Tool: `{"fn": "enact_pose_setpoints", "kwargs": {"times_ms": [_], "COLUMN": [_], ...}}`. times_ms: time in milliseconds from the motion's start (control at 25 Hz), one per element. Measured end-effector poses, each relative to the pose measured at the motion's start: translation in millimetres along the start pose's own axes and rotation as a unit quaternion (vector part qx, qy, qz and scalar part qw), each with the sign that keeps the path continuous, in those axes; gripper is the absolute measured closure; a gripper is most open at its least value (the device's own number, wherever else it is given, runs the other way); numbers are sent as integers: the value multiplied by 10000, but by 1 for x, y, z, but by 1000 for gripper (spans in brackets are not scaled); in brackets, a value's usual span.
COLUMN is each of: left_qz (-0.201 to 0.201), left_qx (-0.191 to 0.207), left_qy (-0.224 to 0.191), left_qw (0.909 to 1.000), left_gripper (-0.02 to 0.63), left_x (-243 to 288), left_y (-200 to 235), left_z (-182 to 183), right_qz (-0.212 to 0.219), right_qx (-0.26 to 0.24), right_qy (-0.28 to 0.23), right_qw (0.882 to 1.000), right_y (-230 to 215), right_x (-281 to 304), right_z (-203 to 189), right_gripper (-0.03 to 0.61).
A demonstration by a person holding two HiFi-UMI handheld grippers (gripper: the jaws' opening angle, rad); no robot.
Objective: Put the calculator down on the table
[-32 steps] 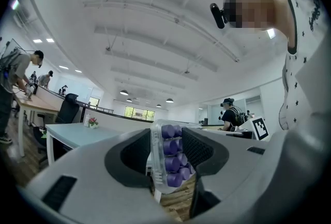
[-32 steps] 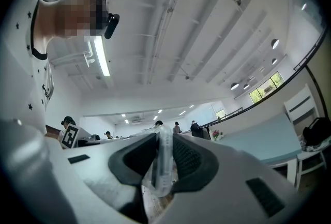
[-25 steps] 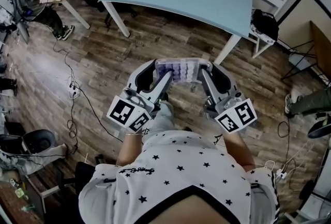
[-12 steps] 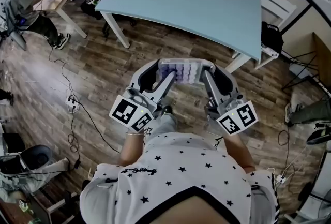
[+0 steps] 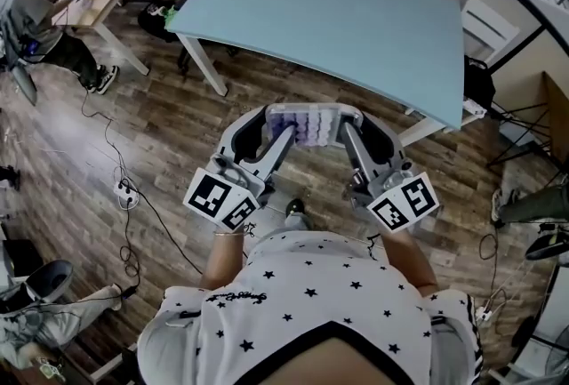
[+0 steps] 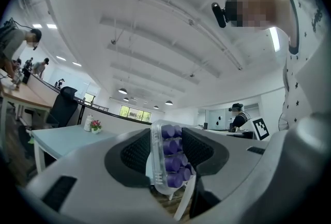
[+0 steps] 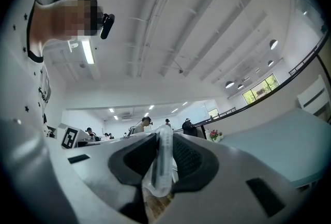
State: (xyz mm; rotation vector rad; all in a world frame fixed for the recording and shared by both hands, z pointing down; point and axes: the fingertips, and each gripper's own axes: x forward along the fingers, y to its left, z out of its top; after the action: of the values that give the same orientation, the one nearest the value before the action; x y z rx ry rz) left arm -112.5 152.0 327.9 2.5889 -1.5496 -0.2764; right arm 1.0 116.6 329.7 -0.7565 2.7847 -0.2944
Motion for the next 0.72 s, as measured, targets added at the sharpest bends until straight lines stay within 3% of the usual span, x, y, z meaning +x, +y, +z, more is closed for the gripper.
{"fn": "enact_pose_setpoints", "kwargs": {"times_ms": [520,720], "left_qz": [39,274], "left_qx": [-183,-175], "left_qy": [25,1], "left_qw": [9998,9995], "left_gripper": [419,417], "left_x": [10,15], "left_y": [63,87], "left_z": [1,0], "right_qz": [0,223], "right_qx": [35,164], "right_qy": [169,272], "right_qw": [9999,9992], "right_y": [-12,-22], "right_x": [61,88], "right_z": [-15,-25], "right_gripper": [489,491]}}
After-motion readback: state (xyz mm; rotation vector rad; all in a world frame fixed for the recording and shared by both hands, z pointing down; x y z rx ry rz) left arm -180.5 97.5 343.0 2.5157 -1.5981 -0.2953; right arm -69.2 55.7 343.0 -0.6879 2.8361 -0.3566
